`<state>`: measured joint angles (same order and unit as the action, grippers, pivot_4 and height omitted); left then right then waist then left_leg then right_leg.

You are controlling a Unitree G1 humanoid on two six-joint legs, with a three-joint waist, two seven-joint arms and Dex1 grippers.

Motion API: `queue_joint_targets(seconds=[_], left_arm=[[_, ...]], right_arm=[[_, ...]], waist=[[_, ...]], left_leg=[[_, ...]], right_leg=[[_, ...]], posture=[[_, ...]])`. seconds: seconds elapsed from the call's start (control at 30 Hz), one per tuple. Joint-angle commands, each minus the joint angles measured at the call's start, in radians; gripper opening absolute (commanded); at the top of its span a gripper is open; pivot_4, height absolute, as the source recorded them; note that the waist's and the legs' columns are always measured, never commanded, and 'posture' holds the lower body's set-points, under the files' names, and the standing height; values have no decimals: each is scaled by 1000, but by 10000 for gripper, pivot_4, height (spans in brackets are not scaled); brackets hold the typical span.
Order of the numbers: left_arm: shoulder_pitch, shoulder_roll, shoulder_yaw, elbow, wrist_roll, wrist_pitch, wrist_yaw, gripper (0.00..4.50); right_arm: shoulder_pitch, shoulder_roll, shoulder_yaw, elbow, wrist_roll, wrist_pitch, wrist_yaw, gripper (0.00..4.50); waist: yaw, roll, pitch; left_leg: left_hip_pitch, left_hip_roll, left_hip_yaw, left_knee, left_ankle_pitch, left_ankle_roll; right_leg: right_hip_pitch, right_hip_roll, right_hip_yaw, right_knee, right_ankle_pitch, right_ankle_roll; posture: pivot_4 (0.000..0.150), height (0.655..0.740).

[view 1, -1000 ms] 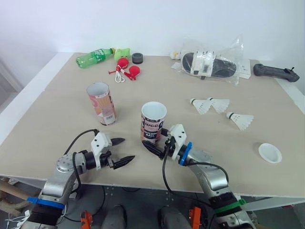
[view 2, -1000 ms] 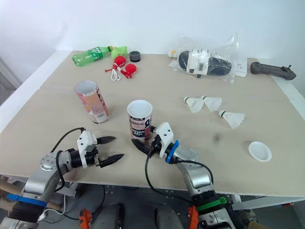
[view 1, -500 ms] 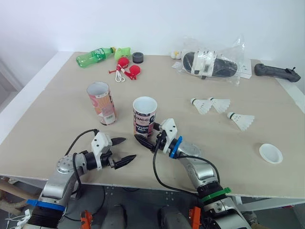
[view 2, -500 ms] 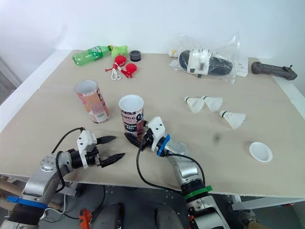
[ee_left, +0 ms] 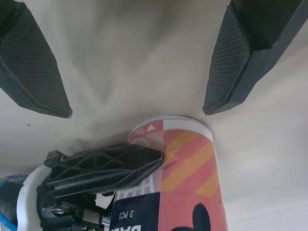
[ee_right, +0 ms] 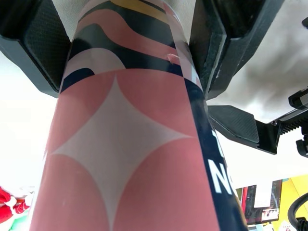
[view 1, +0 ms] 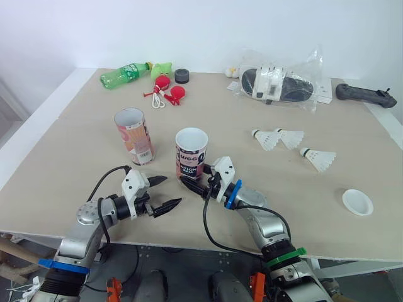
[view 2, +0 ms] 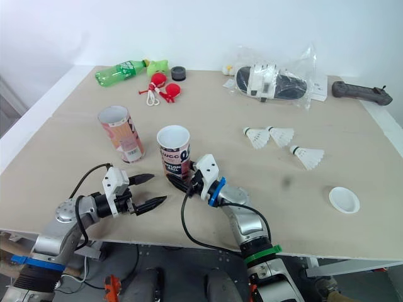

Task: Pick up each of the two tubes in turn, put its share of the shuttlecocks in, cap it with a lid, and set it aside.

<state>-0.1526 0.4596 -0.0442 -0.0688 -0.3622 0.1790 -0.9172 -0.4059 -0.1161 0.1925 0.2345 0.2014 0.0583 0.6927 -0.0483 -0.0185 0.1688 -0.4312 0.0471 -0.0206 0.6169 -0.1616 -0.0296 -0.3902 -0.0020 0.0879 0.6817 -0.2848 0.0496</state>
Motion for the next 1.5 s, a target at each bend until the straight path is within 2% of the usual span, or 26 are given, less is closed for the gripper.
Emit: queue_joint_targets(seconds=[0.03,0.17,0.33,0.5,0.73,0.9,1.13,1.37,1.5], left_arm=[[-22,-2,5,-23,-5,-5,6,45000],[-84,-26,11,-65,-48,72,38,45000],[-207,-86,-24,-80,-65,151,74,45000],[-372,-187,-127,9,-15,159,74,45000],[-561,-345,-220,169,33,109,55,45000],[-596,-431,-242,212,50,72,62,45000],[-575,-448,-247,216,73,52,71,45000],[-540,-433,-242,184,71,56,82,45000],[-531,-424,-238,174,69,59,84,45000]], right_arm=[[-4,2,-25,-73,26,11,-8,32317],[-7,-6,-141,-260,135,117,-90,32317],[-22,-74,-363,-469,246,250,-271,32317],[13,-187,-558,-552,222,286,-431,32317],[127,-302,-850,-550,113,248,-657,32317],[195,-348,-984,-420,92,238,-724,32317],[201,-396,-1074,-136,102,169,-757,32317],[159,-452,-1034,152,80,62,-737,32317],[149,-473,-1004,249,72,16,-738,32317]], waist=[[0,0,0],[3,0,1],[14,-1,1],[18,-1,1],[24,0,2],[14,1,1],[0,5,2],[-3,6,2],[-3,6,2]], left_leg=[[0,0,0,0,0,0],[-2,0,-1,0,0,0],[-7,-2,-2,2,1,-1],[-7,-4,-1,2,0,-1],[-7,-6,0,1,0,-1],[-6,-6,2,0,-1,0],[-1,-9,4,1,0,1],[0,-13,9,0,0,1],[0,-15,9,1,0,1]], right_leg=[[0,0,0,0,0,0],[-1,0,0,0,0,0],[-2,-2,-2,0,1,2],[-2,-3,-1,-1,1,2],[-3,-4,1,-2,0,1],[-3,-4,4,-1,0,2],[0,-3,11,-1,-1,8],[0,-4,22,-1,-1,13],[0,-4,26,-1,-1,15]], posture=[[1500,7400],[1500,7400],[1500,7400],[1500,7400],[1500,7400],[1500,7400],[1500,7400],[1500,7400],[1500,7400]])
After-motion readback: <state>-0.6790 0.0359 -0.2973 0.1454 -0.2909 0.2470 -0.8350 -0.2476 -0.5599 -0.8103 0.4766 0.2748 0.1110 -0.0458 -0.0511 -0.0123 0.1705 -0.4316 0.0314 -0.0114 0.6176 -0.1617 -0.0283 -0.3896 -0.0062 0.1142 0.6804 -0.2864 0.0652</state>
